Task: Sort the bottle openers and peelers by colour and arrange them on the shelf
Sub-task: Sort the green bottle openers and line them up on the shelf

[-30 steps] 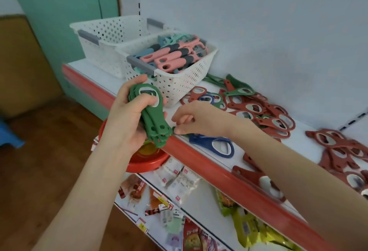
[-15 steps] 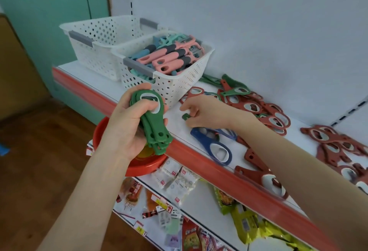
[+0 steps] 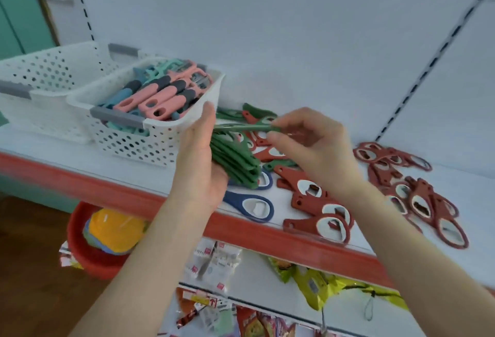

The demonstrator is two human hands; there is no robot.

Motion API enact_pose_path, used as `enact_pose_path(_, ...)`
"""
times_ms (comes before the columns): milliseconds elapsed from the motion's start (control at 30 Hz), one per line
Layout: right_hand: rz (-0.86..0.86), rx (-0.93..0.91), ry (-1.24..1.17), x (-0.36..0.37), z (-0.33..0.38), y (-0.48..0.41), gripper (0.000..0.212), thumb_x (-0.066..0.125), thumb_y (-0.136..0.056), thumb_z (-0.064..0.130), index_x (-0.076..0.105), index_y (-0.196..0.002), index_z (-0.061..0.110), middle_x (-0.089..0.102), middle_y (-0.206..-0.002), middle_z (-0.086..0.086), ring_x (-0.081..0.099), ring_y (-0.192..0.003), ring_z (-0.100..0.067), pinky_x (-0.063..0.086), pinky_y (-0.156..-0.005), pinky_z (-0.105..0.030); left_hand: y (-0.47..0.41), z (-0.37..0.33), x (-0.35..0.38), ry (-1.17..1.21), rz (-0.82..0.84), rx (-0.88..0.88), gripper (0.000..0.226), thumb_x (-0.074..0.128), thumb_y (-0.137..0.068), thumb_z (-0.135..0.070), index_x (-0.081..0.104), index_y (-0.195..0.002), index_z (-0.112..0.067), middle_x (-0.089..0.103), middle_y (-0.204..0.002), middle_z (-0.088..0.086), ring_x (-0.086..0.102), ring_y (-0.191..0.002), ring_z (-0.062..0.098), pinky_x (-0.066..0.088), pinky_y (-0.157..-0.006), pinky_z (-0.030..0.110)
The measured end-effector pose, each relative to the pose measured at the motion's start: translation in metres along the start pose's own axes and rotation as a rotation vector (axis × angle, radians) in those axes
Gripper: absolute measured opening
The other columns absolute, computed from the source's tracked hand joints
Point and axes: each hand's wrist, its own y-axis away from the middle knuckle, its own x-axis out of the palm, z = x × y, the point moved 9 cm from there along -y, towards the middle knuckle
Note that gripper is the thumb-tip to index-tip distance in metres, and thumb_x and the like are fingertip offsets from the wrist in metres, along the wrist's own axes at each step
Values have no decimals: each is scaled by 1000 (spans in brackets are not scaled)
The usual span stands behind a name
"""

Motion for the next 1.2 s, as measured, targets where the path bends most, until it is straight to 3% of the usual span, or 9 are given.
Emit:
enact_pose_path(100, -9, -18, 65, -2, -3, 27, 17, 67, -76, 10, 64, -85, 25, 62, -85, 10, 62, -78, -2, 49, -74, -12, -7, 15, 26, 6, 43, -3, 43, 67, -83, -25, 50, -113, 0, 61, -104, 22, 64, -92, 34, 55, -78, 43)
enact_pose_path(233, -141, 184, -26, -32, -14, 45, 9, 64, -85, 8, 68, -88, 15, 67, -92, 5, 63, -85, -2, 53, -77, -19, -6, 40, 52, 60, -17, -62, 27, 53, -86, 2, 46, -106, -13, 55, -85, 11, 58, -66, 19, 52, -59, 28)
enact_pose_path(333, -214, 459, -140, -50, -38, 58, 11, 58, -89, 22, 64, -98, 17, 68, -92, 2, 66, -85, -6, 55, -74, -18, 5, 57, 79, 50, 23, -73, 32, 47, -86, 5, 47, -108, -19, 57, -85, 8, 58, -67, 16, 52, -57, 24)
enact_pose_path(400, -152, 651, -378, -48, -58, 68, 21, 55, -91, 24, 61, -108, 13, 67, -102, -8, 68, -92, -20, 57, -83, -35, 11, 64, 96, 29, 46, -32, 33, 46, -87, 4, 48, -109, -20, 60, -84, 5, 61, -72, 16, 53, -61, 25)
enact_pose_path(567, -176, 702, -653, -93, -73, 89, 20, 58, -85, 9, 64, -104, 6, 69, -94, -12, 69, -78, -23, 59, -71, -32, 26, 93, 142, -172, 192, 65, 29, 57, -82, -4, 50, -101, -25, 58, -87, 1, 58, -79, 15, 50, -73, 32)
enact_pose_path(733, -244, 683, -477, -189, -90, 127, 29, 59, -83, 2, 62, -111, 5, 69, -97, -15, 69, -79, -24, 58, -75, -29, 46, 151, 202, -521, 437, 30, 43, 73, -77, -25, 52, -113, -17, 62, -104, 4, 62, -95, 15, 52, -80, 27)
enact_pose_path(833, -222, 639, -270, -250, -95, 150, 28, 63, -80, -2, 65, -103, 13, 71, -90, -10, 69, -79, -20, 58, -75, -27, 60, 186, 238, -708, 539, 47, 44, 75, -75, -25, 55, -112, -12, 64, -100, 3, 63, -91, 14, 52, -76, 21)
enact_pose_path(1033, -41, 483, 242, -335, -110, 176, 38, 69, -77, -4, 60, -94, 29, 64, -93, 10, 61, -82, -2, 52, -84, -22, 85, 257, 290, -1006, 696, 72, 37, 80, -69, -16, 58, -100, -13, 67, -99, 6, 64, -91, 23, 53, -84, 40)
enact_pose_path(1200, 106, 433, 445, -345, -147, 196, 40, 68, -79, 4, 58, -116, 15, 57, -99, 17, 56, -100, -8, 43, -101, -31, 104, 299, 298, -1240, 722, 166, 38, 70, -80, -17, 51, -112, -12, 57, -101, 0, 55, -90, 15, 43, -74, 23)
